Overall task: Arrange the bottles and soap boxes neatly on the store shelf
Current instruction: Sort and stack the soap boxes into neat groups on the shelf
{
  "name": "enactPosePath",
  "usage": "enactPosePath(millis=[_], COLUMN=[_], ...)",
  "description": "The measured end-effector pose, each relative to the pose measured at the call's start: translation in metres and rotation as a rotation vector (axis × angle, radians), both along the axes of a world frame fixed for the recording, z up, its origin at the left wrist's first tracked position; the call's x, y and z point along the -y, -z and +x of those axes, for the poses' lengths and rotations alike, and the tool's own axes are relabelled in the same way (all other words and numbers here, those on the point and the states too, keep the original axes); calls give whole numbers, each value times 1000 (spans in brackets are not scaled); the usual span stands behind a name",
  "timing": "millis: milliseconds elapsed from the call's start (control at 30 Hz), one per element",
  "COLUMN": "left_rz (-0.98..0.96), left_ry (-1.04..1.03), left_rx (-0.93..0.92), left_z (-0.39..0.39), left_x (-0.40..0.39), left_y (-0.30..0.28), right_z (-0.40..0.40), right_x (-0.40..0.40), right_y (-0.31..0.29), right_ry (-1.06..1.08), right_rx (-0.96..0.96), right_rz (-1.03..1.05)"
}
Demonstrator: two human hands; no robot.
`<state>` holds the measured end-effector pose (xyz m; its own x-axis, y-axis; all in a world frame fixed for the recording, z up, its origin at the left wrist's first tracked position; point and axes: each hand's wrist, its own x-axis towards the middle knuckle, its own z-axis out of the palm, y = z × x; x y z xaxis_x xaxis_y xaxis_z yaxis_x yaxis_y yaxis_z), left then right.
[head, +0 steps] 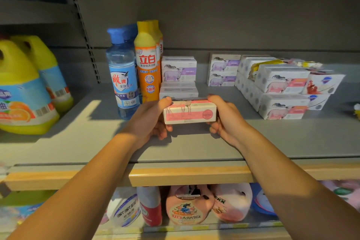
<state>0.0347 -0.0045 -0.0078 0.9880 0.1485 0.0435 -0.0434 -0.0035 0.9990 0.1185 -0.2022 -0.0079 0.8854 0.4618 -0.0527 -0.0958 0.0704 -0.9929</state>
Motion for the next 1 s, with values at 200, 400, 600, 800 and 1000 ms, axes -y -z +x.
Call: enactPosePath(millis=[200, 400, 600, 800, 1000], left_rz=[-53, -79, -12, 646, 615], left_ry=[-28, -67, -58, -68, -243], left_rx=[2, -2, 14, 313, 334], left_z=[4, 3, -5, -13, -10], left_x=[0, 0, 10, 15, 12], left_y=[3, 2, -2, -2, -1], right_z=[0, -8, -19, -24, -29], right_x=[1, 5, 4, -3, -9], right_y=[3, 2, -4, -29, -49], right_ry=[5, -164, -50, 165, 165], right_rx=[21, 124, 209, 270, 397], right_rz=[3, 165, 219, 10, -105])
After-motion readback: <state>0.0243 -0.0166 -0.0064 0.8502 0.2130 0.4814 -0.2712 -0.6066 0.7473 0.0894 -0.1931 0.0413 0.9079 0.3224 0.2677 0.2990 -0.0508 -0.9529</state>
